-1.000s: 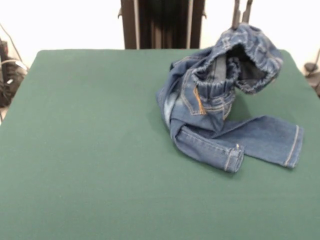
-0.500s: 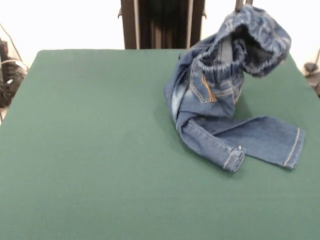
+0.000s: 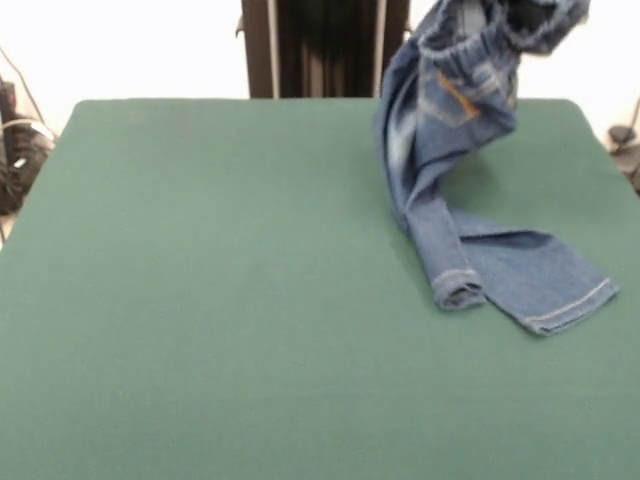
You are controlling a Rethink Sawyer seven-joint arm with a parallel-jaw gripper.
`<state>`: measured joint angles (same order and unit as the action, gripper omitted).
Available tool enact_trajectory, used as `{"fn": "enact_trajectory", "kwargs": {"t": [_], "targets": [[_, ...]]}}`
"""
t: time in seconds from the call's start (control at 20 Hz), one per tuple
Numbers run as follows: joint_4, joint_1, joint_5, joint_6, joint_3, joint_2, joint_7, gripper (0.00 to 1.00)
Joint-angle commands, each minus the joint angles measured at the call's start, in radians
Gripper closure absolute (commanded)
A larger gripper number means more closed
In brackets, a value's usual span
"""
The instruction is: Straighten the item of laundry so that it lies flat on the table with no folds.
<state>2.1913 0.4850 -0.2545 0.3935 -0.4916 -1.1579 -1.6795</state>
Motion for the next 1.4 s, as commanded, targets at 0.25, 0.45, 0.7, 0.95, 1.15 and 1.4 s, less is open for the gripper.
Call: {"fn": "enact_trajectory", "kwargs": {"t": [0.25,0.45,0.7,0.95,1.15,1.4], "targets": [[-0.091,0.016,0.027,0.187,-0.110,-0.072,-0.290,1.00],[-0.092,-0.001,0.033,0.198,-0.107,-0.086,-0.278,1.00],[-0.085,-0.019,0.043,0.205,-0.097,-0.108,-0.264,1.00],[-0.147,0.038,0.101,0.306,-0.177,-0.136,-0.302,1.00],[-0.216,0.070,0.139,0.414,-0.234,-0.167,-0.314,1.00],[-0.336,0.096,0.201,0.597,-0.250,-0.202,-0.275,1.00]]}}
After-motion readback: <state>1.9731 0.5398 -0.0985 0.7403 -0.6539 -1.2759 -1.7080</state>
